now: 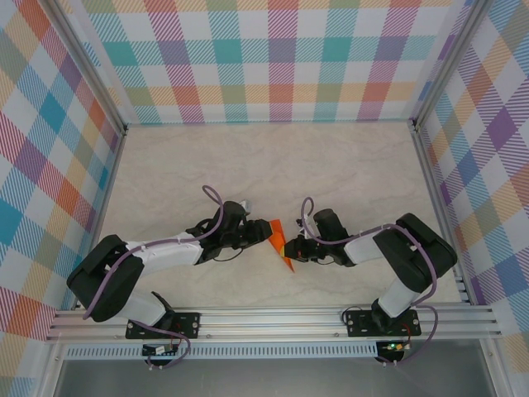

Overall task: Fold a paper plane with a square sheet of paper (pick it up from the middle)
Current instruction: Fold the wing for the fifth time at the center of the table.

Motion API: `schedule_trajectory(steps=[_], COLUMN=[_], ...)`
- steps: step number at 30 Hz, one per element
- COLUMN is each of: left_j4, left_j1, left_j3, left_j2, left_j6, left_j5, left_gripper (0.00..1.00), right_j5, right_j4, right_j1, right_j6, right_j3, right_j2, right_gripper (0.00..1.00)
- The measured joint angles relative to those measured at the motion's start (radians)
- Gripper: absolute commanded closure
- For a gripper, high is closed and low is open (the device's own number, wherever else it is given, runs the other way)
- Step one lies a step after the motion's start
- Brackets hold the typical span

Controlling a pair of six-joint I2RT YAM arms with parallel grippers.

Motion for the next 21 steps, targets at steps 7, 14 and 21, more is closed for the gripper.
schedule_trajectory(steps=[7,14,21], left_j4=[0.0,0.001,0.012], left_j1=[0.0,-0.001,-0.003], left_j3=[0.0,0.002,0.014], left_j2=[0.002,0.035,0.08], left_j6=[0.009,0.023,0.026], left_j5=[0.001,0.01,0.042], left_gripper=[0.57,0.57,0.56], right_j5=[-0.038,-0.087,-0.147], right_j4=[0.025,0.069,0.143], right_j1=[-0.022,-0.054,-0.071], right_j6=[0.037,0.09,0.145], right_j3=[0.011,0.016,0.018], right_j2=[0.037,0.087,0.136], right_gripper=[0.95,0.95,0.94])
